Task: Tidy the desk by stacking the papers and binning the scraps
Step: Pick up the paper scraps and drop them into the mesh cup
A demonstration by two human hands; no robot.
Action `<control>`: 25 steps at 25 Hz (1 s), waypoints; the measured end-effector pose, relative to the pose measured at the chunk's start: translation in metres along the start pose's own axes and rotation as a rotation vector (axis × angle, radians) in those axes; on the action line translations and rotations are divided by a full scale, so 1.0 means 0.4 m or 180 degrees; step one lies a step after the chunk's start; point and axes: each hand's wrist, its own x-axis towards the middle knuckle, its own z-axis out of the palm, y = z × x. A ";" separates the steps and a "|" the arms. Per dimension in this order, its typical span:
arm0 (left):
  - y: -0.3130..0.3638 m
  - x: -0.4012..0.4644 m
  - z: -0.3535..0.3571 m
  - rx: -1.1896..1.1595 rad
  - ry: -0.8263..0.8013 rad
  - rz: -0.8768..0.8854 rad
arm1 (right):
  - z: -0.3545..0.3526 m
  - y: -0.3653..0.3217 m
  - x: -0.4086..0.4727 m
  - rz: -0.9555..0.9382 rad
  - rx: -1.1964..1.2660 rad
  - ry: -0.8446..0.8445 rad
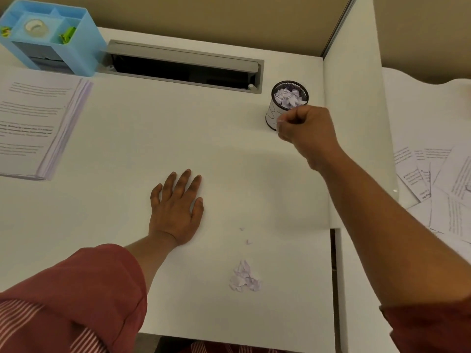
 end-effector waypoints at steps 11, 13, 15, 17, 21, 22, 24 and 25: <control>0.004 0.001 -0.004 0.0011 0.0015 0.0001 | -0.021 -0.043 0.235 -0.0145 -0.1066 0.0523; 0.004 0.001 -0.004 0.0004 0.0015 0.0005 | -0.017 -0.043 0.244 -0.0212 -0.1289 0.0475; 0.003 0.000 -0.004 -0.0019 0.0039 0.0007 | -0.015 -0.043 0.251 -0.0303 -0.1499 0.0464; 0.002 -0.001 -0.004 -0.0017 0.0046 0.0014 | -0.017 -0.040 0.257 -0.0321 -0.1531 0.0543; 0.002 0.000 -0.003 -0.0010 0.0027 0.0008 | -0.024 -0.039 0.254 -0.0441 -0.1455 0.0765; 0.002 0.000 -0.003 -0.0005 0.0027 0.0003 | -0.024 -0.042 0.246 -0.0489 -0.1457 0.0820; 0.002 0.001 -0.004 -0.0006 0.0019 0.0000 | -0.020 -0.045 0.208 -0.0611 -0.1436 0.0899; 0.002 0.000 -0.005 0.0002 0.0012 0.0001 | -0.014 -0.042 0.179 -0.0689 -0.1434 0.0864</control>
